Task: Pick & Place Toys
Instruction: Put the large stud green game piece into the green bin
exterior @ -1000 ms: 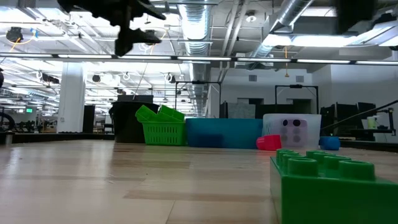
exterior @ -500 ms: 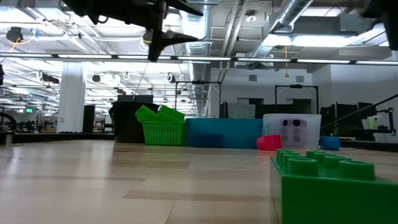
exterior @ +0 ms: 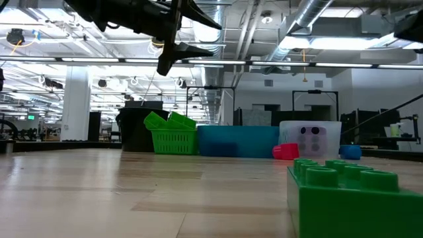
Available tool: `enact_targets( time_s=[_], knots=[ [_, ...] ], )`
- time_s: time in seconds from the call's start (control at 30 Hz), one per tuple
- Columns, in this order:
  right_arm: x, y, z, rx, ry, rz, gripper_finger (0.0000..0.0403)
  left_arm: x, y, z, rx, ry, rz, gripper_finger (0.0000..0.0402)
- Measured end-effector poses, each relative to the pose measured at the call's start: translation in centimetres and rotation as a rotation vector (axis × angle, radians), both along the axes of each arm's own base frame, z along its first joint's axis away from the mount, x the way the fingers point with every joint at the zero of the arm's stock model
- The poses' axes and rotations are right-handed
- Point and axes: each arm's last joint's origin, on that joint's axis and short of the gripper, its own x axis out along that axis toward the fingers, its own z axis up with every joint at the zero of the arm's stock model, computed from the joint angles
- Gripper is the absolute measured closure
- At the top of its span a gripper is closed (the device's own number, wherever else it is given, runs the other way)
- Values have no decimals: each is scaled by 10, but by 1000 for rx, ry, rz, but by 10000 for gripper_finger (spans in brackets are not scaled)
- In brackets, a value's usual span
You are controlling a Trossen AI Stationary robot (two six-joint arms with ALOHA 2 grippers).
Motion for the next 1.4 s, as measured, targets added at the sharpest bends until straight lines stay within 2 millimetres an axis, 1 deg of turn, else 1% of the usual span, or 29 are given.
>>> enact_targets(
  time_s=[0.13, 0.53, 0.77, 1.03, 1.2, 1.4],
  knots=[
    [9, -2, -10, -14, 23, -29, 117, -1, 0, 3, 1, -14, -1, 170],
    [25, -20, -11, -17, 21, -52, 117, -4, 0, 7, 51, -17, -10, 170],
    [21, -28, -27, 39, 115, -58, 117, -4, 0, 7, 53, -15, -11, 170],
    [20, -27, -31, 30, 101, 8, 117, -4, 0, 7, 54, -15, -11, 170],
    [18, -32, -49, 109, 117, -51, 117, -4, 0, 7, 54, -15, -11, 170],
    [14, -37, -57, 104, 140, -61, 117, -4, 0, 7, 54, -15, -11, 170]
  ],
)
